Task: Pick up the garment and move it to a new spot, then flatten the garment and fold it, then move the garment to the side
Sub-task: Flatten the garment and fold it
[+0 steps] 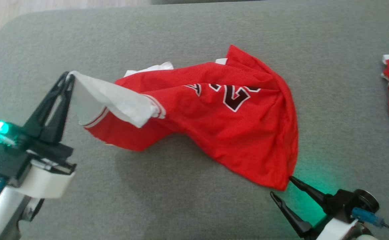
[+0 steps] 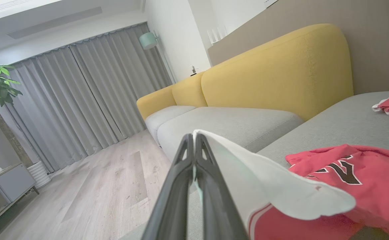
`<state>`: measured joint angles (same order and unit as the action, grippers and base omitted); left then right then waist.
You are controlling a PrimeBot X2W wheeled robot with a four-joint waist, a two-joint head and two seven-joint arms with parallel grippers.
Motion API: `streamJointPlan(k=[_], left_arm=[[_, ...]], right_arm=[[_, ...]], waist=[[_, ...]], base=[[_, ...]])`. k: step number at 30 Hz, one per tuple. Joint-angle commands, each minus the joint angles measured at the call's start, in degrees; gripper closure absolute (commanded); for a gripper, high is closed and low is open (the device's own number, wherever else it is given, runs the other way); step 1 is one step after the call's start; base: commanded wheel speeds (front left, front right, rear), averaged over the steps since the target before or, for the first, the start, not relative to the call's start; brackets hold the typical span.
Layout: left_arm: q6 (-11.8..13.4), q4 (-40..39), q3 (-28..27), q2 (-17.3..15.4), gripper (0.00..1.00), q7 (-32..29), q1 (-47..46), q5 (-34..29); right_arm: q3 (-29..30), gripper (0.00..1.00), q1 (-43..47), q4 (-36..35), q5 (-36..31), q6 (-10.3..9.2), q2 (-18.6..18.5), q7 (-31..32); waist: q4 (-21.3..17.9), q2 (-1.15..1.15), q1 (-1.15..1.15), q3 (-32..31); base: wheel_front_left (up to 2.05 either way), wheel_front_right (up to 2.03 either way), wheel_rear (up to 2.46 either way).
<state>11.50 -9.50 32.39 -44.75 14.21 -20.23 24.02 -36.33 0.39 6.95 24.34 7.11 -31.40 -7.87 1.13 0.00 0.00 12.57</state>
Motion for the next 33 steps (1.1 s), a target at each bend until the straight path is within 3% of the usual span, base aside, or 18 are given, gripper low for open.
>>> streamJointPlan(k=[1, 2, 3, 5, 6, 7, 14, 17, 20, 27, 33], left_arm=[[-0.37, -0.72, -2.17, -1.59, 1.0, 0.38, -3.82, -0.7], [-0.38, -0.56, -2.09, -1.35, 1.0, 0.37, -4.14, -0.73], [-0.37, -0.45, -2.07, -1.17, 1.0, 0.37, -4.43, -0.76], [-0.44, -0.29, -2.02, -0.91, 1.0, 0.39, -4.9, -0.78], [-0.48, -0.22, -2.0, -0.8, 1.0, 0.4, -5.09, -0.78], [-0.53, -0.13, -1.98, -0.7, 1.0, 0.41, -5.23, -0.77], [-0.61, 0.72, -2.24, -0.74, 1.0, 0.52, -5.05, -0.61], [-0.79, 0.02, -3.2, -1.42, 1.0, 0.6, -4.48, 0.09], [-1.97, -1.98, -4.94, -1.77, 1.0, 0.69, -5.26, 1.36], [-8.68, -5.48, -9.68, -3.07, 1.0, 0.72, -16.24, 5.14], [-15.05, -0.52, -10.07, 0.6, 1.0, -0.77, -32.06, 9.52]], right_arm=[[-1.07, 0.0, -0.83, 0.3, 0.7, 0.37, -1.55, -0.01], [-1.42, 0.0, -1.17, 1.07, 1.16, 0.37, -1.47, 0.04], [-1.66, 0.1, -1.47, 1.69, 1.76, 0.37, -1.31, -0.13], [-2.37, 0.47, -2.05, 2.77, 2.69, 0.37, -1.22, -0.23], [-2.65, 0.71, -2.39, 3.22, 2.9, 0.37, -1.24, -0.59], [-3.2, 1.0, -2.73, 3.46, 3.08, 0.37, -1.31, -0.97], [-0.17, 1.0, -3.23, 1.09, 6.73, 0.37, -1.29, -5.15], [4.75, 1.0, -3.25, -4.96, 13.92, 0.37, -1.11, -6.5], [9.47, 1.0, -5.29, -11.88, 20.84, 0.37, -3.66, -6.9], [20.03, 1.0, -15.5, -19.23, 28.47, 0.37, -14.81, -4.94], [22.58, 1.0, -27.98, -16.45, 32.19, 0.37, -19.18, 1.73]], waist=[[1.08, 0.0, 0.0, 0.48], [1.35, 0.0, 0.0, 0.63], [1.65, 0.0, 0.0, 0.79], [2.1, 0.0, 0.0, 1.05], [2.25, 0.0, 0.0, 1.14], [2.39, 0.0, 0.0, 1.19], [2.33, 0.0, 0.0, -1.21], [1.36, 0.0, 0.0, -4.11], [0.51, 0.0, 0.0, -7.74], [0.45, 0.0, 0.0, -13.42], [0.38, 0.0, 0.0, -13.42]], base=[[0.0, 0.0, 0.0], [0.0, 0.0, 0.0], [0.0, 0.0, 0.0], [0.0, 0.0, 0.0], [0.0, 0.0, 0.0], [0.0, 0.0, 0.0], [0.0, 0.0, 0.0], [0.0, 0.0, 0.0], [0.0, 0.0, 0.0], [0.0, 0.0, 0.0], [0.0, 0.0, 0.0]])
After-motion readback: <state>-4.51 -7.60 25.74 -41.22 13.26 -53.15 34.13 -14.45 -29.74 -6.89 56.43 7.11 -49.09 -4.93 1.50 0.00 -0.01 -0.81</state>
